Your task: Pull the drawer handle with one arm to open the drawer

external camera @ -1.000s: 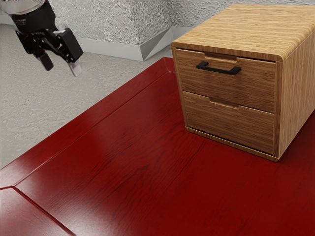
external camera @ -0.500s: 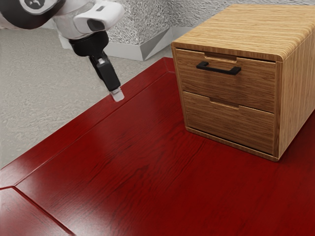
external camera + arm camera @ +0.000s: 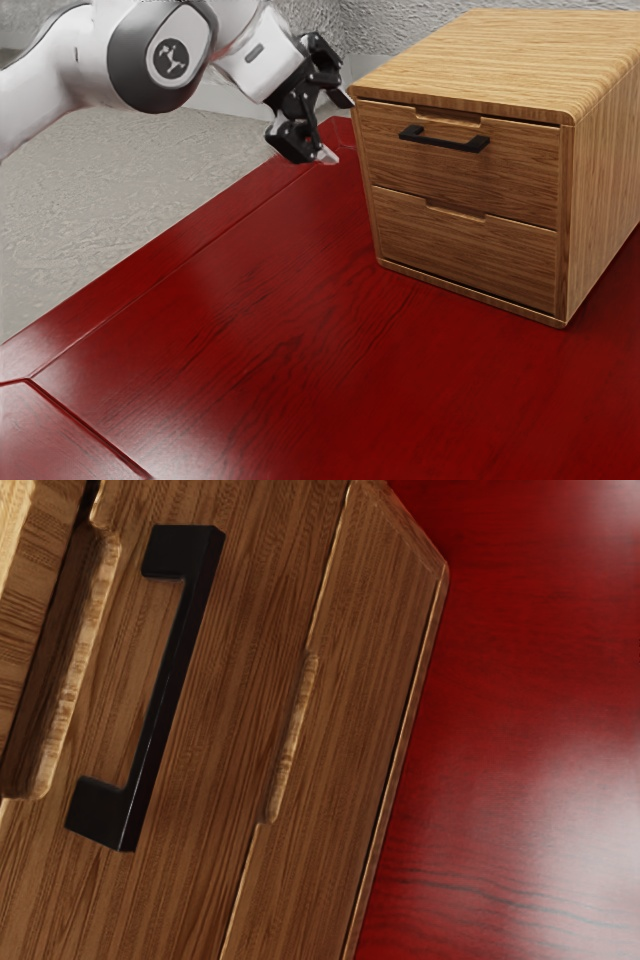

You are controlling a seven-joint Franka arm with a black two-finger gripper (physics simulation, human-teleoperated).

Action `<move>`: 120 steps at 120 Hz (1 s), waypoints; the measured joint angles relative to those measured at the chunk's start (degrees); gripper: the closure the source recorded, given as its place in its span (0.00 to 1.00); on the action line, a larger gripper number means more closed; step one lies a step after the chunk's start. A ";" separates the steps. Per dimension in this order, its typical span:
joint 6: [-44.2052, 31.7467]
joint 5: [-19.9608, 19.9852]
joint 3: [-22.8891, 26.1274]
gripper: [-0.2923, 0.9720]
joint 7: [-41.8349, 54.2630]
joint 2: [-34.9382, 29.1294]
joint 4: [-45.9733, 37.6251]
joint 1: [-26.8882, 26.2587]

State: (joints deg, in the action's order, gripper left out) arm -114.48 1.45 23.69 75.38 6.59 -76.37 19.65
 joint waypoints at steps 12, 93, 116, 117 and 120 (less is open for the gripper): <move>-1.07 0.00 -4.96 0.34 4.51 3.16 3.00 -6.02; -3.28 -2.51 -7.25 0.53 14.07 16.50 15.91 -12.85; -3.35 -2.51 -7.32 0.54 14.86 19.92 19.02 -13.87; -3.36 -2.51 -7.32 0.54 14.89 20.01 19.11 -13.88; -3.37 -2.51 -7.33 0.54 14.98 20.29 19.39 -13.90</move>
State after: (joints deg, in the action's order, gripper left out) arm -117.85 -1.06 16.36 90.35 26.88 -56.98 5.75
